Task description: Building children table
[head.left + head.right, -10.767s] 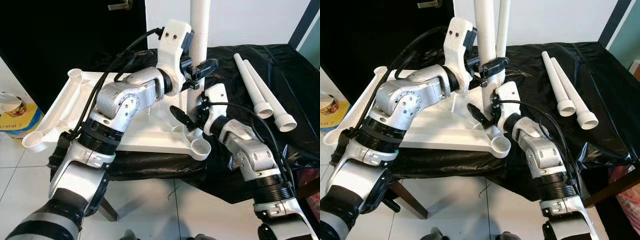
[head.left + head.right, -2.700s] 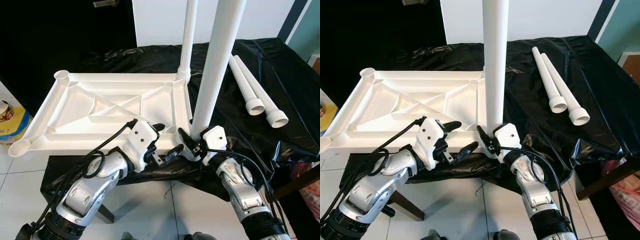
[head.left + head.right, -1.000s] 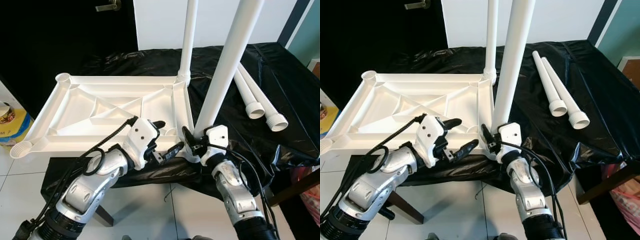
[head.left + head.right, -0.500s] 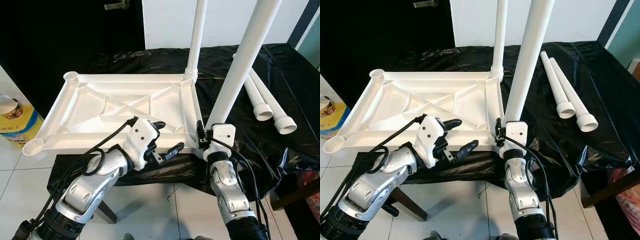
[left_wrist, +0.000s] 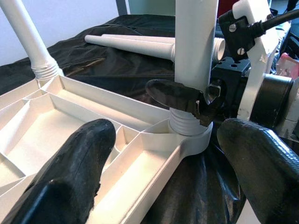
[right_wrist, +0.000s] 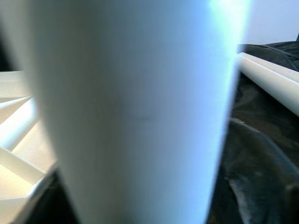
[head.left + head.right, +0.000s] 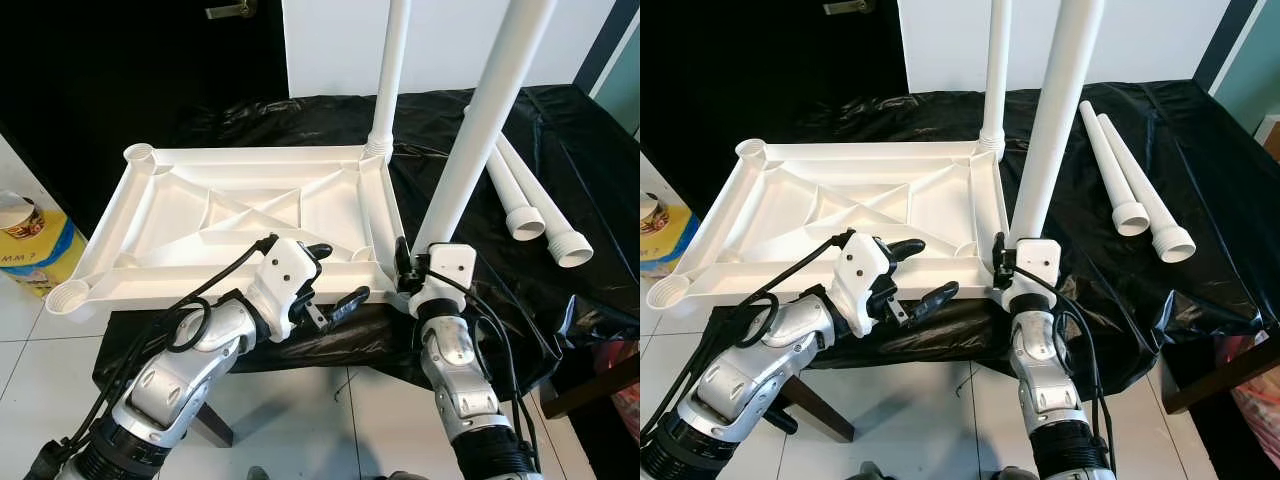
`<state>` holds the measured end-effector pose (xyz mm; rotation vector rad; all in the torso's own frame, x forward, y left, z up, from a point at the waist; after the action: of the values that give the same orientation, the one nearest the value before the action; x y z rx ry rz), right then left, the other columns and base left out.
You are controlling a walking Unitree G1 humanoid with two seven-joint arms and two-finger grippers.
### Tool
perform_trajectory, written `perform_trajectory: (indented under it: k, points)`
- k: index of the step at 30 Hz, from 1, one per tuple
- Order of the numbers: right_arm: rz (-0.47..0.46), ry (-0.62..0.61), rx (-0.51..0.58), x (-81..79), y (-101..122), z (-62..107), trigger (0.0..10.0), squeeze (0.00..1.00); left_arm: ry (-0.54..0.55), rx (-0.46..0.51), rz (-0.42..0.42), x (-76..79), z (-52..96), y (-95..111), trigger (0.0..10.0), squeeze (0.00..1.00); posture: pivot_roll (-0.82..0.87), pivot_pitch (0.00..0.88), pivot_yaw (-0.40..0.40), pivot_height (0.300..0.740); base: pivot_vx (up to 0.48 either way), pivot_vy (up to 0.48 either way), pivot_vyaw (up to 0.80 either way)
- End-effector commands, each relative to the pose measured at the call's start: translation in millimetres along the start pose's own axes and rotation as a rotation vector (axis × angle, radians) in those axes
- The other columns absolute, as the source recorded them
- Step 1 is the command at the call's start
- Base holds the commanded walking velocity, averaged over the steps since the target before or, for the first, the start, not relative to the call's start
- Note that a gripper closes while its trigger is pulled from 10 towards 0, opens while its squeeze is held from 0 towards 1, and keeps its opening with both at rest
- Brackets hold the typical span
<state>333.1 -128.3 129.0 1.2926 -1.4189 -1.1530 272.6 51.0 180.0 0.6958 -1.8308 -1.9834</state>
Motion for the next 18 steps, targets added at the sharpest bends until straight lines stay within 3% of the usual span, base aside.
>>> perform_trajectory:
  k: [1,6,8,9,10,13,18]
  points:
    - [-0.041,0.024,-0.025,6.9,-8,5.0,10.0,1.0,-0.138,-0.019,0.005,15.0,-0.2,-3,10.0,0.0,-0.02,0.067,0.015,0.74,0.0,0.0,0.0]
    - [-0.069,0.08,0.007,7.0,-2,5.2,10.0,1.0,-0.142,-0.017,0.008,16.3,-1.6,-3,10.0,0.0,-0.03,0.068,0.015,0.74,0.0,0.0,0.0]
    - [-0.078,0.202,0.045,8.5,6,7.5,10.0,1.0,-0.155,-0.011,0.017,20.2,-5.0,-3,10.0,0.0,-0.05,0.068,0.021,0.74,0.0,0.0,0.0]
    - [-0.078,0.202,0.045,8.5,6,7.5,10.0,1.0,-0.155,-0.011,0.017,20.2,-5.0,-3,10.0,0.0,-0.05,0.068,0.021,0.74,0.0,0.0,0.0]
    - [-0.073,0.27,0.044,10.4,6,9.0,10.0,0.0,-0.164,-0.009,0.02,22.2,-6.8,-3,10.0,0.0,-0.05,0.066,0.023,0.74,0.0,0.0,0.0]
    - [-0.025,0.51,0.013,5.3,3,16.4,10.0,0.0,-0.179,-0.005,0.022,24.8,-10.8,-4,10.0,0.0,-0.07,0.063,0.027,0.74,0.0,0.0,0.0]
    - [0.06,0.653,-0.004,14.3,3,8.0,10.0,0.0,-0.203,-0.001,0.031,29.7,-13.9,-4,10.0,0.0,-0.09,0.06,0.034,0.74,0.0,0.0,0.0]
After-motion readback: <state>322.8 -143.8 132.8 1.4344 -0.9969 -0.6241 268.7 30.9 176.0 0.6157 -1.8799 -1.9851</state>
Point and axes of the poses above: a point about 5 cm out from each wrist's last joint towards the gripper, its own z axis pointing back from the gripper into the wrist, its own y axis along the axis of the wrist's last joint, x = y × z, the point moved 4 cm from there along -z, pointing out of the wrist towards the gripper, and after that the axes turned 7 degrees about z, right-handed, at the moved point
